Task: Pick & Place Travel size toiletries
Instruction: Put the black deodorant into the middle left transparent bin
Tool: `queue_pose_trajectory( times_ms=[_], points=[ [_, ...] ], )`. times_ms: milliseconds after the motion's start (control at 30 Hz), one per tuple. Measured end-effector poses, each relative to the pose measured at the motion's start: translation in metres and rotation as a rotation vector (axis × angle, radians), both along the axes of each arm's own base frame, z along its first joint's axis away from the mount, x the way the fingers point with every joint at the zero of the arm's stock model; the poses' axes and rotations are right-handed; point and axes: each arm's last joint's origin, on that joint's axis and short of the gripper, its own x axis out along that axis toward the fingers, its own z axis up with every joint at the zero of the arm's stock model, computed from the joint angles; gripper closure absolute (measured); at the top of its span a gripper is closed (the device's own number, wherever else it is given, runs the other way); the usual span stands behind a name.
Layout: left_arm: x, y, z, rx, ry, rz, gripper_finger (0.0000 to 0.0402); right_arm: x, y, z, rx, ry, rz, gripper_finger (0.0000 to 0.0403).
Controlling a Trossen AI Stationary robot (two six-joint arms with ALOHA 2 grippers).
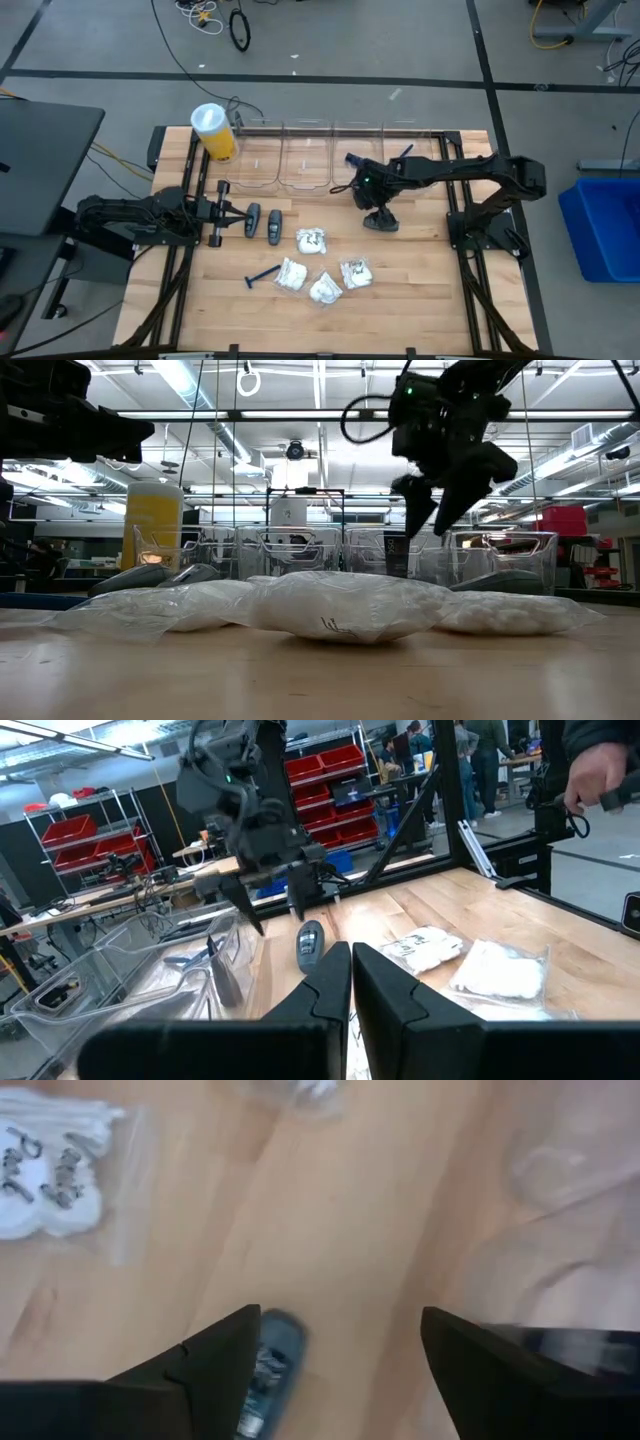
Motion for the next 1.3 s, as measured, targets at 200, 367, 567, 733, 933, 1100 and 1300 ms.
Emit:
queue_pose_trajectory(
  times_ms=[200, 367, 567, 733, 933, 1100, 1300],
  points=[
    [0.000, 0.000, 0.000, 0.000, 0.000, 0.000, 0.0378, -0.006, 0.005, 0.029, -0.024, -0.151, -0.028, 0.0114],
    [0.000, 0.000, 0.000, 0.000, 0.000, 0.000, 0.0377, -0.010, 0.008, 0.045, -0.037, -0.244, -0.027, 0.0110],
    [0.000, 0.000, 0.000, 0.000, 0.000, 0.000, 0.0378, -0.022, 0.019, 0.039, 0.018, -0.322, -0.085, 0.0118],
    [0.000, 0.000, 0.000, 0.000, 0.000, 0.000, 0.0377, -0.041, 0.034, 0.024, 0.048, -0.322, -0.070, 0.0126],
    [0.000, 0.000, 0.000, 0.000, 0.000, 0.000, 0.0377, -0.062, 0.052, 0.011, 0.070, -0.298, -0.017, 0.0133],
    [0.000, 0.000, 0.000, 0.000, 0.000, 0.000, 0.0378, -0.076, 0.061, 0.012, 0.090, -0.321, -0.001, 0.0138],
    [0.000, 0.000, 0.000, 0.000, 0.000, 0.000, 0.0378, -0.087, 0.067, 0.015, 0.114, -0.366, 0.002, 0.0145]
  ],
)
